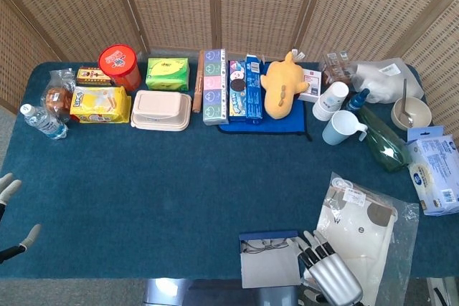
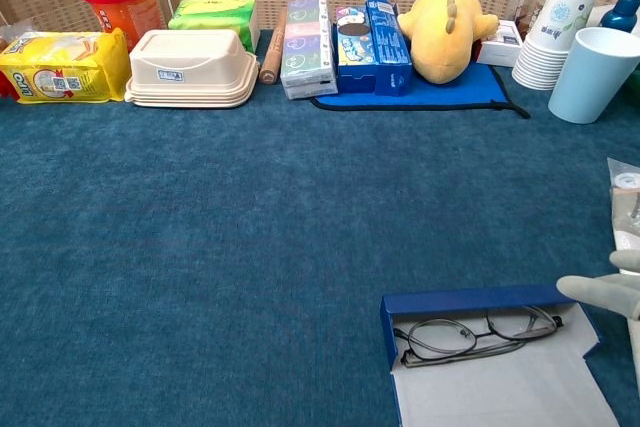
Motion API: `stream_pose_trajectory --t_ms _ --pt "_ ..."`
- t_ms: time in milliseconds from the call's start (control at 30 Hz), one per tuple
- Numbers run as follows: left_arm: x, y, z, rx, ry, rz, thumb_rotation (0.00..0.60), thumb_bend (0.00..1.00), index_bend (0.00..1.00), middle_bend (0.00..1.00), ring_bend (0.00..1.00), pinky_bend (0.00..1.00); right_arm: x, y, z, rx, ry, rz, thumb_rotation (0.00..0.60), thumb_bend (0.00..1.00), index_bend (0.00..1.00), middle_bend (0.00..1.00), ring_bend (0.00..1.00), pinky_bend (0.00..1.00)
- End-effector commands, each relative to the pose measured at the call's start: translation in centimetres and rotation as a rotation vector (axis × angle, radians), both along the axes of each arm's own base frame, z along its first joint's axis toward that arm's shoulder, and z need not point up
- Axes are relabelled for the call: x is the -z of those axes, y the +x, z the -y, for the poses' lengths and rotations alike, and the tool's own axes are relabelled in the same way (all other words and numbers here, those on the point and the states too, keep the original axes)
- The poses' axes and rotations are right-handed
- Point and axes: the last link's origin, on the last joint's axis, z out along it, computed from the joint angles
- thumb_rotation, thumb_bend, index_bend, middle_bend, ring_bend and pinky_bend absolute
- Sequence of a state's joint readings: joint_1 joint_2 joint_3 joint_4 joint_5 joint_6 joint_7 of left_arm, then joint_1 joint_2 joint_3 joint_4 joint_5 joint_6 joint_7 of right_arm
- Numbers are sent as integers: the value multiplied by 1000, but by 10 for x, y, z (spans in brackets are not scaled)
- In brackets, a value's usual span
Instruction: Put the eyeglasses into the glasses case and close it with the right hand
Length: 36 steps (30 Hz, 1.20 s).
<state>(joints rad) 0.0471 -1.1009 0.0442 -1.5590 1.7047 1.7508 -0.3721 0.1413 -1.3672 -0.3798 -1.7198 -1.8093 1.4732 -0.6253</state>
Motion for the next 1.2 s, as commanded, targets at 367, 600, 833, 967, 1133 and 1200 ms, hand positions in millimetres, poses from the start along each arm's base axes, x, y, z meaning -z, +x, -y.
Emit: stream_pose_trajectory --t_ms 367,600,833,967,1133,1200 --pt "-5 -4 9 3 24 8 600 281 0 15 0 0 21 1 -9 -86 -9 21 398 116 5 122 64 121" --pt "-10 -8 17 -5 43 12 600 281 0 15 0 0 38 2 -10 -134 19 17 403 120 0 70 16 88" --pt "-14 -12 23 -7 63 16 600 281 0 15 0 0 55 2 -8 -175 22 44 399 131 0 44 0 72" --pt "-15 -13 25 -8 68 18 600 282 0 16 0 0 60 3 -6 -188 15 61 429 133 0 44 0 72" --pt "-16 -14 27 -11 76 22 600 281 0 15 0 0 63 8 -1 -227 -11 84 480 131 0 44 6 72" --pt "-16 -14 28 -11 78 23 600 281 0 15 0 0 64 8 0 -235 -19 90 482 131 0 45 6 73"
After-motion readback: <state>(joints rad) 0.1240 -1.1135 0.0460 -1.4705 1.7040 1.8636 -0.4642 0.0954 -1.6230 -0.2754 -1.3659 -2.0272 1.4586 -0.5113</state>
